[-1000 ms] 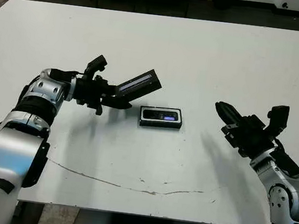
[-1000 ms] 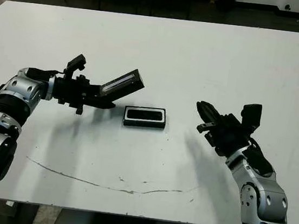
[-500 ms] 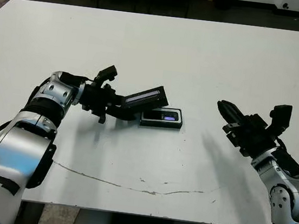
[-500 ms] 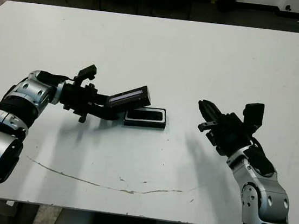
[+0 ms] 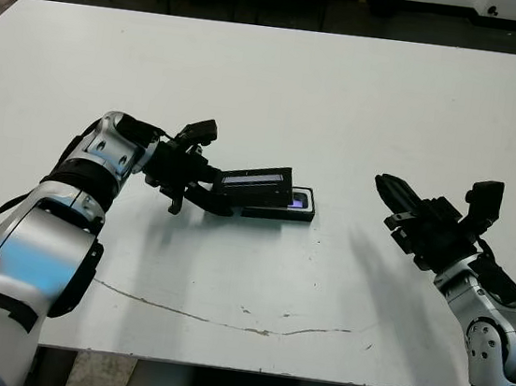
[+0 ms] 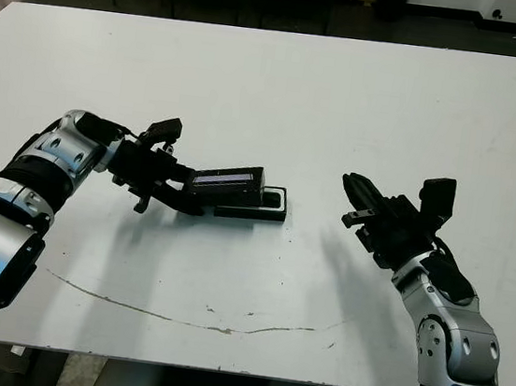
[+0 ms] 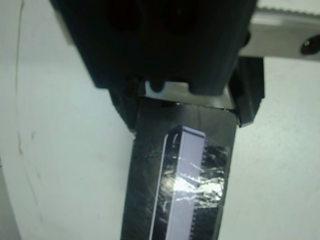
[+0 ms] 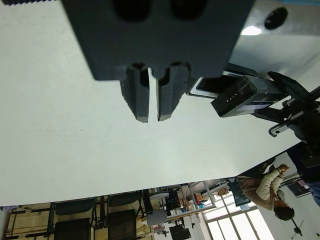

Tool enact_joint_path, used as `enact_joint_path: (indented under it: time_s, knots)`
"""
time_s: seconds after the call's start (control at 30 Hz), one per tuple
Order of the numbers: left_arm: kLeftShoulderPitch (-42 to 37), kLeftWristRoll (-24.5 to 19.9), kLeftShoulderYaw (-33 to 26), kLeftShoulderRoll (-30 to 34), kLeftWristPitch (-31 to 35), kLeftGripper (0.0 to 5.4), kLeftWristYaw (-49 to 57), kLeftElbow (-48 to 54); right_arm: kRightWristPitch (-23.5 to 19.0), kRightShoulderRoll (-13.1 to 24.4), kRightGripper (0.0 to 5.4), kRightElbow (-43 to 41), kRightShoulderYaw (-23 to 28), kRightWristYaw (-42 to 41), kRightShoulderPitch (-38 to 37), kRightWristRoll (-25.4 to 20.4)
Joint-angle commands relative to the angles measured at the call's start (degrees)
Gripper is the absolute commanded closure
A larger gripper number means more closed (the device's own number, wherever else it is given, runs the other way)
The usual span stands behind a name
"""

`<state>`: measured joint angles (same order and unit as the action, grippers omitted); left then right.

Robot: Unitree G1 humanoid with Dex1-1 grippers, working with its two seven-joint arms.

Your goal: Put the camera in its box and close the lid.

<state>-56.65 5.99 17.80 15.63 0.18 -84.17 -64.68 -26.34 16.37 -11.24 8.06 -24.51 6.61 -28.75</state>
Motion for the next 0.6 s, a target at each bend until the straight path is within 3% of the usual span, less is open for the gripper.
enact_joint_path:
  time_s: [0.03, 0.4, 0.6]
  knots:
    - [1.1, 3.7, 3.0, -1.1, -0.1, 4.14, 1.0, -1.2, -1.6, 0.9, 5.4, -0.4, 0.1, 0.6, -0.7, 0.5]
    - [1.4, 5.0, 4.3, -4.6, 5.6, 4.14, 5.9, -1.5, -0.3, 0.6, 5.4, -0.4, 0.1, 0.1, -1.4, 0.5]
    - [5.0, 4.2, 4.7, -4.7, 10.3, 4.14, 6.1, 4.4, -0.3, 0.5, 5.4, 0.0, 0.3, -0.3, -1.4, -0.1]
